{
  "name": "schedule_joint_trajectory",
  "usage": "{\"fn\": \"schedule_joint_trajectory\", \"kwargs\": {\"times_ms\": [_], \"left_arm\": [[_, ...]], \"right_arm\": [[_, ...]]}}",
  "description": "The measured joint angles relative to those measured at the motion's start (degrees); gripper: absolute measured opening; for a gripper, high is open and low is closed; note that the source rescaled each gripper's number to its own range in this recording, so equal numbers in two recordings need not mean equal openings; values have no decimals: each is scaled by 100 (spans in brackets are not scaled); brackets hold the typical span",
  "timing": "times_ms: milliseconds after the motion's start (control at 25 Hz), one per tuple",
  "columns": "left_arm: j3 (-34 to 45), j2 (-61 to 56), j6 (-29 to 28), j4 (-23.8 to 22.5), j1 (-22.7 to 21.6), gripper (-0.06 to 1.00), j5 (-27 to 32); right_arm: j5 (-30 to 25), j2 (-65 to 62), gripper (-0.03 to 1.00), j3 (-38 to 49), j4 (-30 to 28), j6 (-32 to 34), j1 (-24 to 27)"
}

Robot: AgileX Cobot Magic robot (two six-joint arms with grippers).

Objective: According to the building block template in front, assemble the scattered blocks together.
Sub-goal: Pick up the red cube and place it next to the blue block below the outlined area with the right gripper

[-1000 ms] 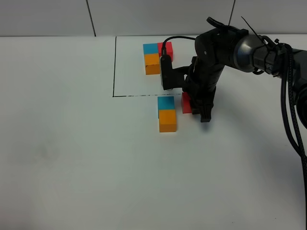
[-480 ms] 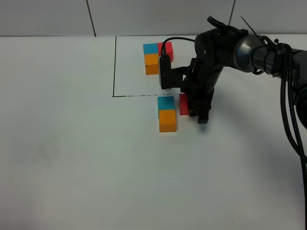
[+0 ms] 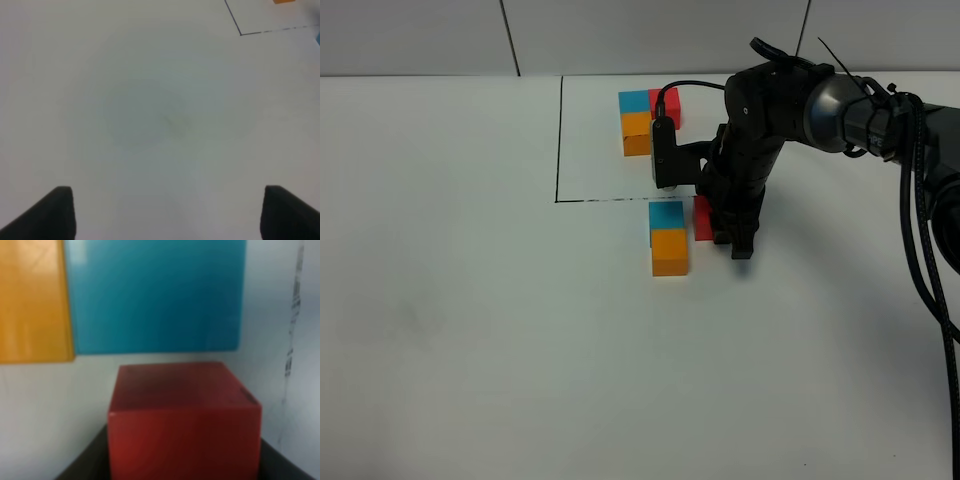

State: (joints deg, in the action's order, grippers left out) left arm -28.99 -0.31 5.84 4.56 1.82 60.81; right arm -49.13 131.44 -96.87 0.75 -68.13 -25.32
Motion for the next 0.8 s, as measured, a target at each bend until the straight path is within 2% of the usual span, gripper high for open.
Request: {"fn": "schedule_joint_trajectory", "kwargs": {"times_ms": [800], "left_arm": [[0,0,5,0,0,76,0]], "right_arm": [[11,7,1,0,213,-129,-18]]}}
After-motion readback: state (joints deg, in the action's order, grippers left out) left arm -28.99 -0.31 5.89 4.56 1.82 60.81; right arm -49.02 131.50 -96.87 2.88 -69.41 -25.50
